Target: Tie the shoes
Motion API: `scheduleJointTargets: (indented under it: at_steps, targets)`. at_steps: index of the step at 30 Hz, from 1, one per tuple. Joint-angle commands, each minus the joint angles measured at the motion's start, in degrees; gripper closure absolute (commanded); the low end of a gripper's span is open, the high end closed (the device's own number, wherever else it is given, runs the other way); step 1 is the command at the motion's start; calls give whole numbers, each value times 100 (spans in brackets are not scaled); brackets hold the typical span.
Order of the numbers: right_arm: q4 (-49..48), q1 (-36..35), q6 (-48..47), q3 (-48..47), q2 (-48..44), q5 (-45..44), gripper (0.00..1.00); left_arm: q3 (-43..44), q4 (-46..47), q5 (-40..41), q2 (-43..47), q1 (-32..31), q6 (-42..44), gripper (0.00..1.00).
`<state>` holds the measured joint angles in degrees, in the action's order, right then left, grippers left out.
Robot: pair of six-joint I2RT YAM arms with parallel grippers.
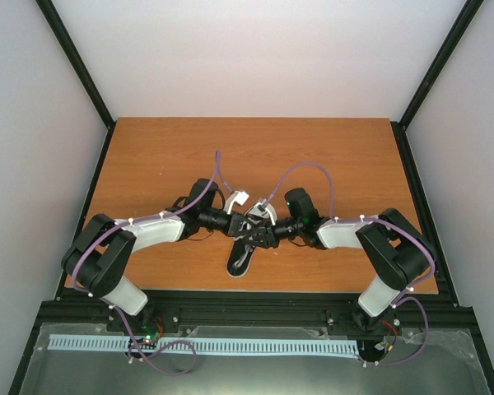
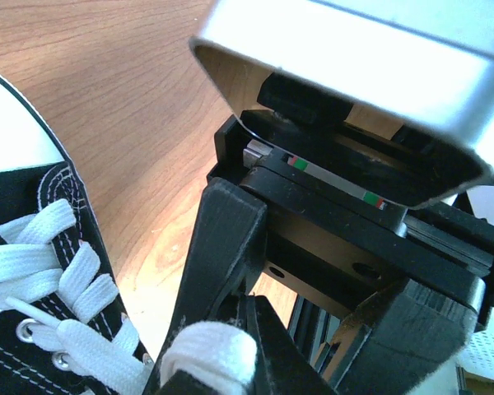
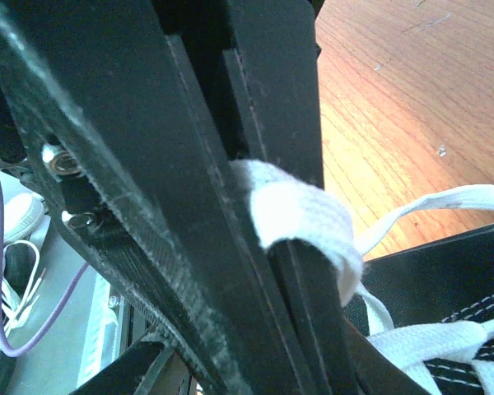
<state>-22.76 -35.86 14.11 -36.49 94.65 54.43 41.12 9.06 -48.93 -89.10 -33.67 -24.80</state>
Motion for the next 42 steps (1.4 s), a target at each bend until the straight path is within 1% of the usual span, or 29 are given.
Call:
scheduleJointTargets:
  at_steps: [1,3,5,6,8,9,12,15,18,23,26,29,32,34,38,42]
  targets:
    - [-167,-62,179,34,-112,-708,90,322,80,377,-45,-8,-320,92]
    - [-159,-65,179,51,-135,-776,93,330,41,403,-44,-8,-331,90]
    - [-154,-63,180,66,-148,-817,93,342,32,440,-30,-8,-377,90]
    - [-162,-62,187,78,-156,-824,93,338,27,475,-6,-8,-415,88]
    - [-160,-58,189,89,-175,-850,90,339,19,535,47,-8,-481,76]
    - [-158,-66,189,89,-175,-855,88,343,23,561,62,-8,-502,74]
    - [-163,-62,197,89,-171,-860,82,337,-24,591,151,-8,-509,74]
    - [-175,-61,197,81,-166,-856,81,326,-65,616,191,-8,-509,76]
    - [-208,-62,217,89,-171,-875,87,324,-109,618,180,-7,-526,78]
    - [-237,-60,248,139,-199,-972,97,288,-238,775,297,1,-470,75]
    - [-237,-61,253,187,-278,-1062,97,262,-414,1009,510,7,-352,66]
    - [-269,-54,280,250,-378,-1140,97,234,-509,925,690,31,-267,60]
    - [-281,-55,291,284,-442,-1184,97,314,-889,807,757,36,-44,53]
    - [-281,-53,302,297,-460,-1206,97,338,-1183,854,826,42,168,50]
    - [-281,-57,306,315,-457,-1222,97,405,-1847,1285,1008,94,613,48]
    - [-273,-53,332,356,-487,-1231,97,496,-2456,2331,1317,98,857,45]
